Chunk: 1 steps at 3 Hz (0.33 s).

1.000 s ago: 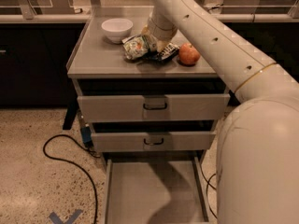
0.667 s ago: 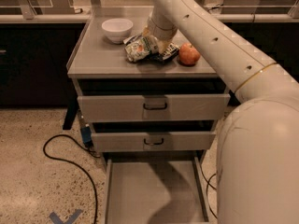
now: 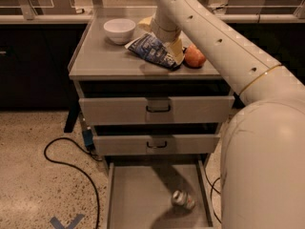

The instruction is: Pick 7up can from bottom drawer and place on counter

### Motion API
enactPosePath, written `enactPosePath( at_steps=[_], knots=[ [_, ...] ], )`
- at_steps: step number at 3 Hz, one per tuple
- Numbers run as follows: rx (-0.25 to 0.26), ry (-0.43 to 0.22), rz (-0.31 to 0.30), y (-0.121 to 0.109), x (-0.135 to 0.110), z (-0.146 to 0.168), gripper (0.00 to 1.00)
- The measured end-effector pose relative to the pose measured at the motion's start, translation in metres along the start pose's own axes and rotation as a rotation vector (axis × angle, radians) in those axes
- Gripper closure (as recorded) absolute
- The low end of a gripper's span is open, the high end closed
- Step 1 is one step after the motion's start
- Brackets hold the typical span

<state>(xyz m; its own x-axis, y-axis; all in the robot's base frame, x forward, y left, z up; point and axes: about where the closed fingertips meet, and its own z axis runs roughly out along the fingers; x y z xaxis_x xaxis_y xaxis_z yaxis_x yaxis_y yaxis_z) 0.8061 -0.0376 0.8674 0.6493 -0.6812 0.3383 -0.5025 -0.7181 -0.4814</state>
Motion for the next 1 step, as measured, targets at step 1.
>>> enactPosePath(
  at_steps=[1],
  knots=[
    [0.0,0.0,0.0,0.0,0.0,0.0,0.0]
  ],
)
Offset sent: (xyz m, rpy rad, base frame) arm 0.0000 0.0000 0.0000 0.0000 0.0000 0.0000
